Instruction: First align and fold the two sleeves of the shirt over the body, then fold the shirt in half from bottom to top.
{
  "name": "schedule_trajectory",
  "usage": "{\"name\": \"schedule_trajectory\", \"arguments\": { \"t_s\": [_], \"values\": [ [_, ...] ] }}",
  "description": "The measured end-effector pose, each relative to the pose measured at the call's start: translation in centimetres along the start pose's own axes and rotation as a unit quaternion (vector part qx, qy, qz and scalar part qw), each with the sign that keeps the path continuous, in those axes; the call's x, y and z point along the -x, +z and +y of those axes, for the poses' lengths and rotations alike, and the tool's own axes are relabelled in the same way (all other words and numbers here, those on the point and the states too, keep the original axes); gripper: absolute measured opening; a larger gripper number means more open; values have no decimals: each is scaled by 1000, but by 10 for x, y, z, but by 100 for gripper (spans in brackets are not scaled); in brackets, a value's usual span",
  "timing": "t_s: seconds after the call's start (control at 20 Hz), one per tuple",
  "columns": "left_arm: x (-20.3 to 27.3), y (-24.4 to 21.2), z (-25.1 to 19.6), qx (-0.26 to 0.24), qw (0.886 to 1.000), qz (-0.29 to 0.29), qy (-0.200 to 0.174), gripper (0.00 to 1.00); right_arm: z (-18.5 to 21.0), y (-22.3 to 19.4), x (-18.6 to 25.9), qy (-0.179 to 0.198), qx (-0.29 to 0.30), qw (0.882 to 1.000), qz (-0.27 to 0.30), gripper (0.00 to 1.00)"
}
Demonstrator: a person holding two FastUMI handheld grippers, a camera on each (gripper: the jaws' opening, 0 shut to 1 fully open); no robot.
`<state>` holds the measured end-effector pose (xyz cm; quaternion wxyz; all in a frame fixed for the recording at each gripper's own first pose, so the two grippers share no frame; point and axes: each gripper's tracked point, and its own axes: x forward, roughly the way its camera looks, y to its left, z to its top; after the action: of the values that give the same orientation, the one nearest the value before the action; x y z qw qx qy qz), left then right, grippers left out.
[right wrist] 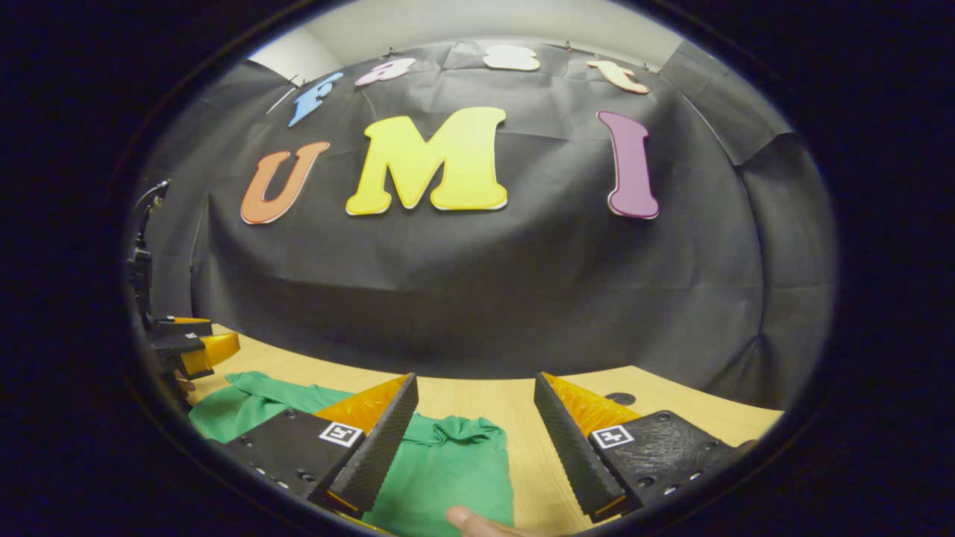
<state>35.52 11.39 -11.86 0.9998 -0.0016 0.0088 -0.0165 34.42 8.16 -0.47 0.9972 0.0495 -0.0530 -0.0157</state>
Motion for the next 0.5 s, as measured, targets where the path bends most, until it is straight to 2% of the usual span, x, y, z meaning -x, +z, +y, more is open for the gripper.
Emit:
{"name": "schedule_trajectory", "arguments": {
  "t_s": [0.2,0.3,0.4,0.5],
  "values": [
    [51,0,2,1,1000,0,11,100,2,13,59,2,28,999,-21,95],
    [85,-4,-4,27,999,20,10,100,-2,21,90,-6,36,999,-27,96],
    [125,14,-7,52,999,11,11,100,2,28,125,5,29,999,-21,95],
    [167,42,-7,44,999,-17,19,100,-2,38,164,5,19,1000,-22,95]
  ]
}}
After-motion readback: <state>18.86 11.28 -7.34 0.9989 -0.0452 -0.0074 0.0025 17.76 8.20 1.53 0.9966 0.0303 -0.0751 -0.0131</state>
